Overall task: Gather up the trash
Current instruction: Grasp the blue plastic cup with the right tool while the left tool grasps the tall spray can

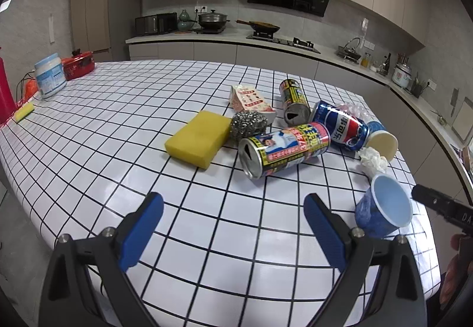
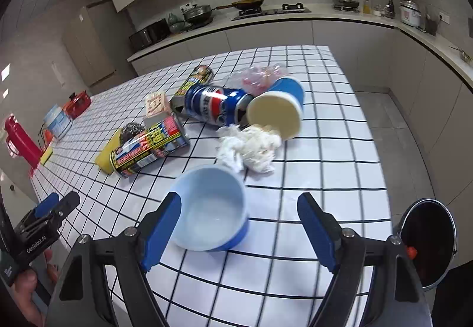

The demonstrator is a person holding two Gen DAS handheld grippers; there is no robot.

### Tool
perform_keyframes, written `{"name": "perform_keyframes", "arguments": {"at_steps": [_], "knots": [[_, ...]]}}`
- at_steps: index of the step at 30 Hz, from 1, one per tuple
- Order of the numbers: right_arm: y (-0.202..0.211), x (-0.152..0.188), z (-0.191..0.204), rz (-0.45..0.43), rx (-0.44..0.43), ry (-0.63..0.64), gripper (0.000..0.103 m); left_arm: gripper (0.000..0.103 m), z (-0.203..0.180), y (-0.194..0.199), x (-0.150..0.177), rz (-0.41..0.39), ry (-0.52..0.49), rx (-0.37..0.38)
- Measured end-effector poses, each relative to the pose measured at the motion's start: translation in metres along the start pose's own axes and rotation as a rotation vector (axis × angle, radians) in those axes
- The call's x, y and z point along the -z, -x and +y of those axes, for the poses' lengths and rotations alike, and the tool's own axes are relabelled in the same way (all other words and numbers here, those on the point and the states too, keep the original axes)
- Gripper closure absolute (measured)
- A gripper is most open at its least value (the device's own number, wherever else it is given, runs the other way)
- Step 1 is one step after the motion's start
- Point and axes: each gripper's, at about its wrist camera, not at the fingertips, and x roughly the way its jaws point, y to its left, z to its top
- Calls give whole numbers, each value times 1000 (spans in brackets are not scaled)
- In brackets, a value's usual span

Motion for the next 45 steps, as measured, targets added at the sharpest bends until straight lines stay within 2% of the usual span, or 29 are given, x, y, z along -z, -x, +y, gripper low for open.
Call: {"name": "perform_keyframes", "arguments": {"at_steps": [7,12,15,20,23,32,40,45], "knots": [[-32,12,30,51,25,46,13,7,15,-11,3,26,-10,4],[-53,18,37,84,33,60,12,7,17,-21,4,43,-25,11],[-63,19,37,86,66,57,12,7,14,-29,1,50,-47,27],[-63,14,27,68,83,31,15,7,1,-43,-10,49,-89,63],[-61,12,20,63,84,15,24,7,-8,-53,-16,54,-108,86],[-48,10,-8,56,111,-30,24,7,-36,-82,-30,53,-184,138],[-40,13,-26,48,139,-58,24,7,-57,-104,-41,56,-258,153],[-35,11,-35,43,150,-87,24,10,-64,-110,-43,87,-279,176]]}}
